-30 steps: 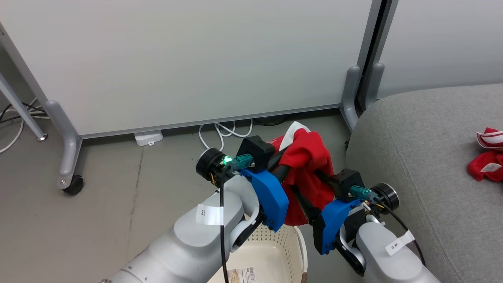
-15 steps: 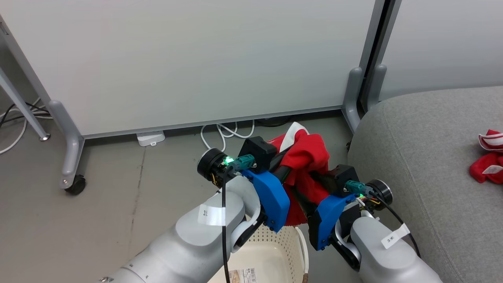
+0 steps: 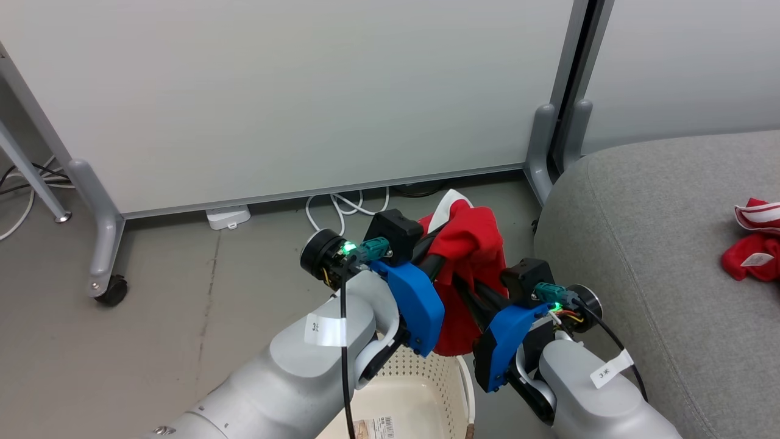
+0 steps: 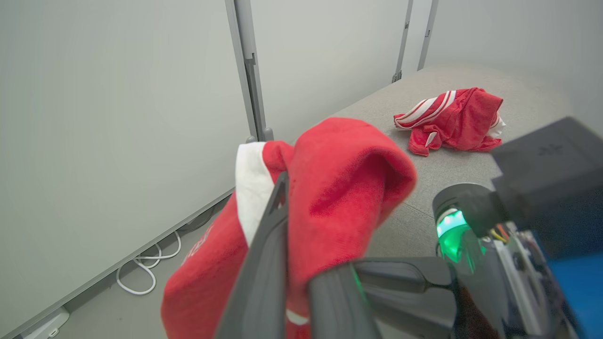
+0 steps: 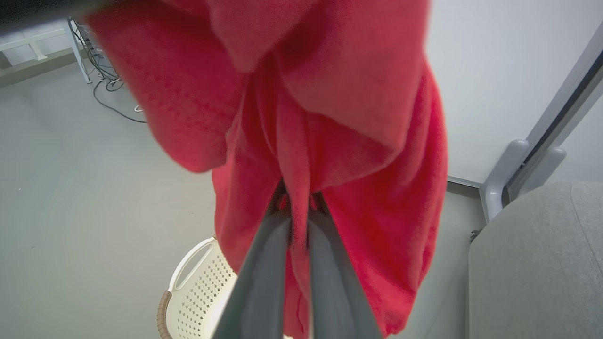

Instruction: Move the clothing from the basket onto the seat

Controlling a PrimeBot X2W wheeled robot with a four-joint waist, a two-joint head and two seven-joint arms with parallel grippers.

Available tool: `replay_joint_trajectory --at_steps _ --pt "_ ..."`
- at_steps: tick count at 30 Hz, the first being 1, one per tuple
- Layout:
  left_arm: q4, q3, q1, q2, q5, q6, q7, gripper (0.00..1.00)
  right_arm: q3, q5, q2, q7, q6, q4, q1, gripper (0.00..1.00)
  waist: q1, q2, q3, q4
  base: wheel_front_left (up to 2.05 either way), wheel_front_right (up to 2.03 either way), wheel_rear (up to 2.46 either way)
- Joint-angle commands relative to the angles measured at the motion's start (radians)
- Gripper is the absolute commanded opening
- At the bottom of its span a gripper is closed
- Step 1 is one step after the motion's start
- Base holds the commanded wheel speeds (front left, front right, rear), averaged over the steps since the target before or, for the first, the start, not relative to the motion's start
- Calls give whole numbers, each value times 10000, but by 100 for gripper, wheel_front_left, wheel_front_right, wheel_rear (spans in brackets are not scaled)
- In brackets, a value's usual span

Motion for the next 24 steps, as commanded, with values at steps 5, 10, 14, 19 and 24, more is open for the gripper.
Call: replay_joint_trajectory --at_steps 5,10,14,19,24 --pt "70 -79 -178 1 -94 -27 -106 0 79 176 12 -71 1 193 -146 0 0 0 -12 -31 0 0 0" --pt "132 -120 -142 1 -154 16 -146 7 137 236 12 -82 1 236 -187 0 0 0 -29 -53 0 0 0" --pt "153 -171 -135 1 -202 53 -184 100 179 289 13 -93 1 248 -213 0 0 0 -45 -73 0 0 0" --pt "202 -229 -165 1 -247 91 -203 100 137 254 14 -98 1 174 -233 0 0 0 -55 -95 0 0 0" --pt "259 -265 -152 1 -266 126 -272 100 48 174 14 -100 1 140 -171 0 0 0 -56 -101 0 0 0"
